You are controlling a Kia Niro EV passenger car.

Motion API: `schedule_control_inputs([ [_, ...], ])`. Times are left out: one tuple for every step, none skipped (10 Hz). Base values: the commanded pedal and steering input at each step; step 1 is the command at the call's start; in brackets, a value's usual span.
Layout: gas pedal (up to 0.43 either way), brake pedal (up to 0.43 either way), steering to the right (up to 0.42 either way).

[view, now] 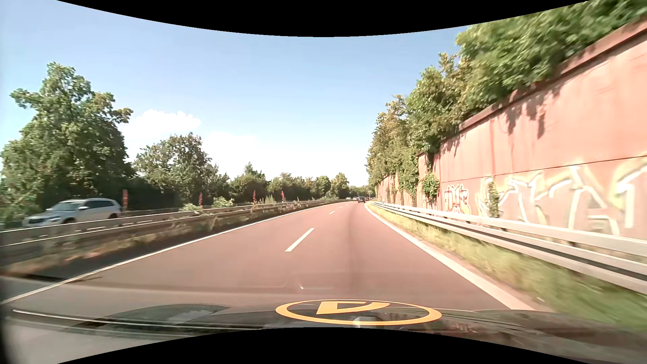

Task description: Follow the waypoints while adhering to traffic rules and regulations

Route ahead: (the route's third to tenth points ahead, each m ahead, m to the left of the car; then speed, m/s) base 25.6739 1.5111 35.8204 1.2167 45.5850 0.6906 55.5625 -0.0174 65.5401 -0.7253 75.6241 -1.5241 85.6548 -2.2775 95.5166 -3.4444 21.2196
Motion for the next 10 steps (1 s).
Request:
schedule_control_inputs([
  [0.157,0.0,0.008],
  [0.177,0.0,0.008],
  [0.177,0.0,0.008],
  [0.189,0.0,0.008],
  [0.189,0.0,0.008],
  [0.197,0.0,0.007],
  [0.197,0.0,0.008],
  [0.197,0.0,0.008],
  [0.197,0.0,0.008],
  [0.197,0.0,0.008],
])
